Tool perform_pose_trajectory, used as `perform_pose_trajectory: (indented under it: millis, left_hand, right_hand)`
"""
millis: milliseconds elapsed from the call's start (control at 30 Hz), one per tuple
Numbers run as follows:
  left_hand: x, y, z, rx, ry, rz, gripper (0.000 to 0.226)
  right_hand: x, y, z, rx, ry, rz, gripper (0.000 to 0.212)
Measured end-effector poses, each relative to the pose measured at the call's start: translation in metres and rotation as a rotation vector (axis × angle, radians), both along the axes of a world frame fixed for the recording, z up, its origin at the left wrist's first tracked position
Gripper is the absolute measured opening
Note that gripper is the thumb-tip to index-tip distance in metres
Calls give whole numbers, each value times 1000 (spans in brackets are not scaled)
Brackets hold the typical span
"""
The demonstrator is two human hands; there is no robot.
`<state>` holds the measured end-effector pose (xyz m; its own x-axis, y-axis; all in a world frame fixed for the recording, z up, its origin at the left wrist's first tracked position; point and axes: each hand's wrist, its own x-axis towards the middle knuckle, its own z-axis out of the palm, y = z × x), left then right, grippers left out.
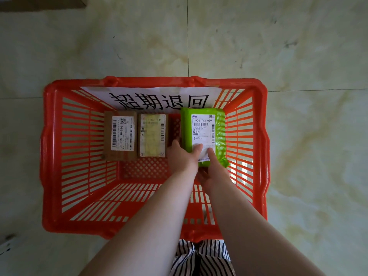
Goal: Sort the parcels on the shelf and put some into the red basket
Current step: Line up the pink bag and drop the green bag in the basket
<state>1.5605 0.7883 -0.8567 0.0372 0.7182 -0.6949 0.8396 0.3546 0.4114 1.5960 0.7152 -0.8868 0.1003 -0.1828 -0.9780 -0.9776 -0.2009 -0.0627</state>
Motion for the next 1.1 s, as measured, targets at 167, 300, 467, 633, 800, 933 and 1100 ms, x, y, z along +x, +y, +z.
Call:
perform_pose_trajectory:
  millis: [167,300,467,633,800,933,1100]
  left_hand:
    - [-1,0,2,7,-13,15,68]
    - [-3,1,8,-4,-29,41,70]
    - [-17,1,41,-61,-33,86,77]
    - [-50,9,115,-97,-107,177,55]
    - [-102,22,247,-285,-413,560,26]
    - [-166,18,369,-272,-646,882,8]
    - [-251,-8,493,-90,-780,1106,16]
  right_hand:
    - [-4,0,2,86,7,-40,65]
    - [-9,2,6,80,-16,-29,83]
    - [-13,5,49,71,-8,9,53]
    - [-22,2,131,121,33,41,36]
    - [-24,16,267,418,-104,111,28]
    - [-38,33,395,622,-104,408,25]
    - [-81,56,527,800,-141,735,17]
